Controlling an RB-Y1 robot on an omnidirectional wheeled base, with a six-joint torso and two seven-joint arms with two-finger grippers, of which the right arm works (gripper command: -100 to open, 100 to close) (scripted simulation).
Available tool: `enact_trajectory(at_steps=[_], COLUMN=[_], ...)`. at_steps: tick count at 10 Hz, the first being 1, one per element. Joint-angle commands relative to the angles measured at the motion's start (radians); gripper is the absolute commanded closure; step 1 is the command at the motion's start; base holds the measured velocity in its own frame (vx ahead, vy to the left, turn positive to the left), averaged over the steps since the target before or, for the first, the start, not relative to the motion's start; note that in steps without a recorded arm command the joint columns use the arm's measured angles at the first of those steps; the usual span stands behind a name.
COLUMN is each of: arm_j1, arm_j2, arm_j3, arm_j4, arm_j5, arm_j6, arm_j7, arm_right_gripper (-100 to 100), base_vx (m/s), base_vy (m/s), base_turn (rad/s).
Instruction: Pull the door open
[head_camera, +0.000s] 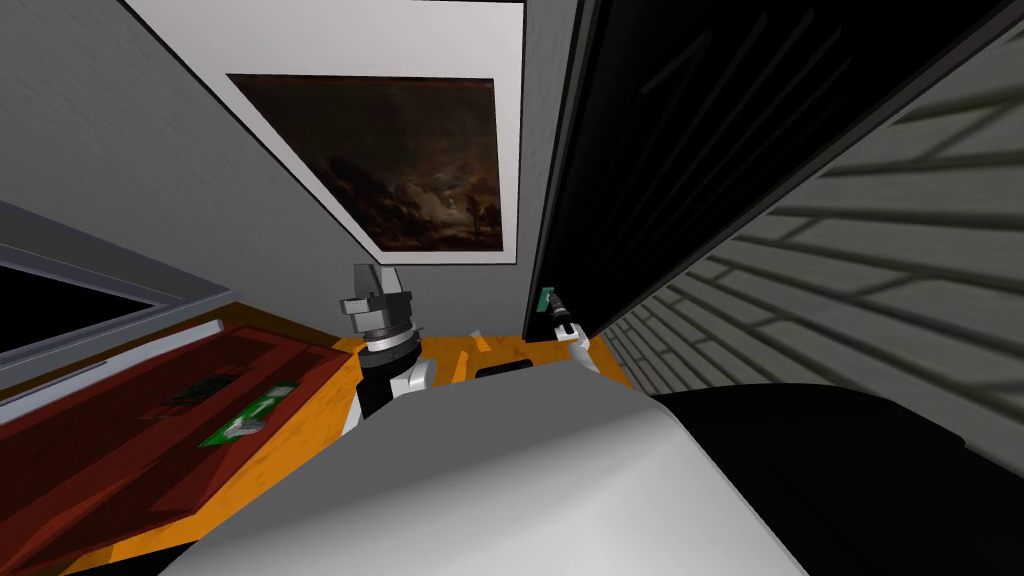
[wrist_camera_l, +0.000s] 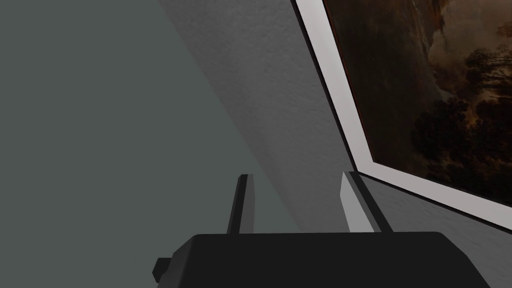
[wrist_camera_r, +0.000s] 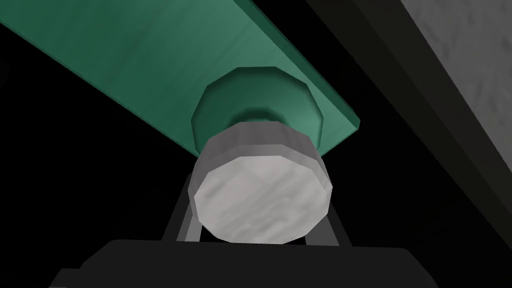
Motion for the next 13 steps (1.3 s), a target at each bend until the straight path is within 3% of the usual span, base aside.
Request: enact_trajectory(at_steps=[1, 6, 13], arm_j1=[0.016, 0.028, 0.054], arm_j2=[0.015, 0.012, 0.006], arm_j3=[0.025, 0.036, 0.058], arm_j4=[-0.018, -0.031, -0.058], arm_j5=[-0.023, -0.066, -0.159], arm_j6=[0.009, 0.013, 0.02], arm_j7=[-0.05, -0.141, -0.304], arm_right_gripper=[100, 100, 100], base_vx=[-0.035, -0.028, -0.033], base_vy=[-0.019, -0.015, -0.019], base_turn=[0.031, 0.035, 0.042])
